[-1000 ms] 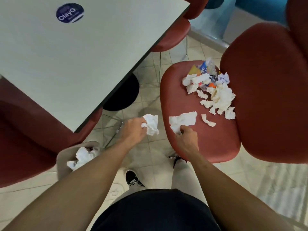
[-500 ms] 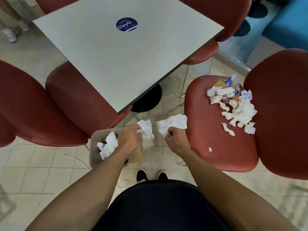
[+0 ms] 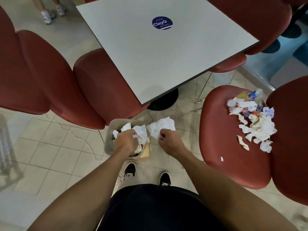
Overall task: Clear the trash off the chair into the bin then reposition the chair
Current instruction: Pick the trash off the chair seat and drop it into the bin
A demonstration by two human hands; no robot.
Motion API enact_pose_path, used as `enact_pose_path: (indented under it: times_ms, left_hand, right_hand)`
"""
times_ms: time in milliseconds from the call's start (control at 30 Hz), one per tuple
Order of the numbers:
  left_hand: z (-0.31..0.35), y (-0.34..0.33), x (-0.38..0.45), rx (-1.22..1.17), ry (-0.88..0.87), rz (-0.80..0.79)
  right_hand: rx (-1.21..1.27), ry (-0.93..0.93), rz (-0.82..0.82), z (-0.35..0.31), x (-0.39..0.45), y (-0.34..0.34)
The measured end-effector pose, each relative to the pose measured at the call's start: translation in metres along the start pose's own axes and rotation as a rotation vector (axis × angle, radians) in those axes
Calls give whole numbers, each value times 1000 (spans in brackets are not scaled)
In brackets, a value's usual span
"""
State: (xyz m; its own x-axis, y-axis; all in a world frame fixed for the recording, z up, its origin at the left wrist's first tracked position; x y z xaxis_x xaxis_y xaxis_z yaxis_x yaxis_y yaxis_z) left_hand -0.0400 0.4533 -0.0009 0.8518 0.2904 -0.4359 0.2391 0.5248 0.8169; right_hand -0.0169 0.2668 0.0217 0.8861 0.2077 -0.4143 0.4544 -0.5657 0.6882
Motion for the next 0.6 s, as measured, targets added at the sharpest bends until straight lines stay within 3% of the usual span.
enact_pose_path:
  times_ms: [400,600]
  left_hand:
    - [-96,37,36,29,85,-109]
    - [-122,18,53,43,65,-274]
  right_hand:
    - [-94,-99,-102,-68,31,-78]
    - [-79,-196,-131,-71,47,-110]
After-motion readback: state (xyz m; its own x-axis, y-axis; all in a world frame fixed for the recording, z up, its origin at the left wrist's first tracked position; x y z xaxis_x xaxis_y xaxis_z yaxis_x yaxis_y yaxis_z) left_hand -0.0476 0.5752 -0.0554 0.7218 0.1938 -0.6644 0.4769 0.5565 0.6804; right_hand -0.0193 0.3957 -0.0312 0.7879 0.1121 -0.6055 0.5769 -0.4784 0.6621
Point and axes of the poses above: each hand's wrist, its own x-axis towards the middle knuckle, its own y-axis out of the back of the hand, z = x × y, the point moved 7 cm from there along x, towards the middle knuckle, and after that the axes turned 1 degree about -z, right-handed, at the moved point
